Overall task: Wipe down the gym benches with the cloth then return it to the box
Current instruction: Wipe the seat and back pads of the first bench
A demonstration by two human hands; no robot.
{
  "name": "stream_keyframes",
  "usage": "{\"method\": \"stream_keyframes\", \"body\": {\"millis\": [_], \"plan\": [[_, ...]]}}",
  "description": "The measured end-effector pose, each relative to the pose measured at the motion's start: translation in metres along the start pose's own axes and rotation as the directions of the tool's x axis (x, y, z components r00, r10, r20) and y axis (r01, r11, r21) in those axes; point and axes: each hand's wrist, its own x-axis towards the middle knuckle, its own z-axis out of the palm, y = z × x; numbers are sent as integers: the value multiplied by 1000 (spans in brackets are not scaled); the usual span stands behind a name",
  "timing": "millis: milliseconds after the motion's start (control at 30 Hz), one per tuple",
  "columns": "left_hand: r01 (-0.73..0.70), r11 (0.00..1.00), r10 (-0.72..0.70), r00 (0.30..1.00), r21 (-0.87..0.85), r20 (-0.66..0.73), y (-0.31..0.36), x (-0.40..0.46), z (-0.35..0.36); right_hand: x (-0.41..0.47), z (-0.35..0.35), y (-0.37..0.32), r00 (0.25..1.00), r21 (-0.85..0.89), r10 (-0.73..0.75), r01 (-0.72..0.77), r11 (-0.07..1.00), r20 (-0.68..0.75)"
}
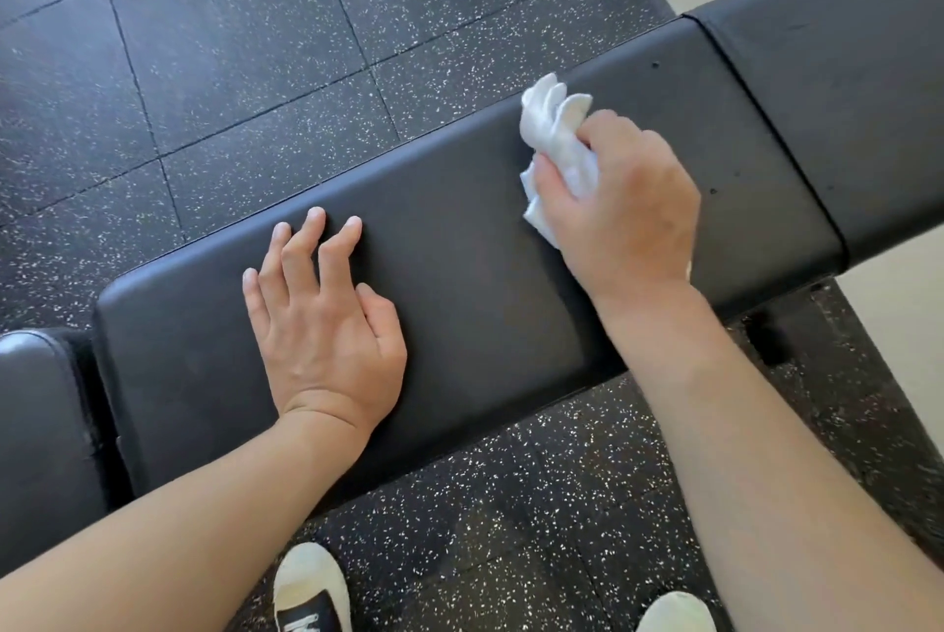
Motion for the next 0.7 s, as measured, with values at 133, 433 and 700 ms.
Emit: {"method": "stream_keyframes", "body": {"millis": [133,433,700], "plan": [[-20,1000,20,1000,16,15,1,2,0,-37,24,-68,987,70,-147,143,987,60],[-18,1000,18,1000,9,15,3,0,-5,-57,-20,6,934,83,-344,337,938,99],[-19,1000,19,1000,-2,-5,1,-2,-4,-38,-61,82,997,-48,83,-83,995,2]]}}
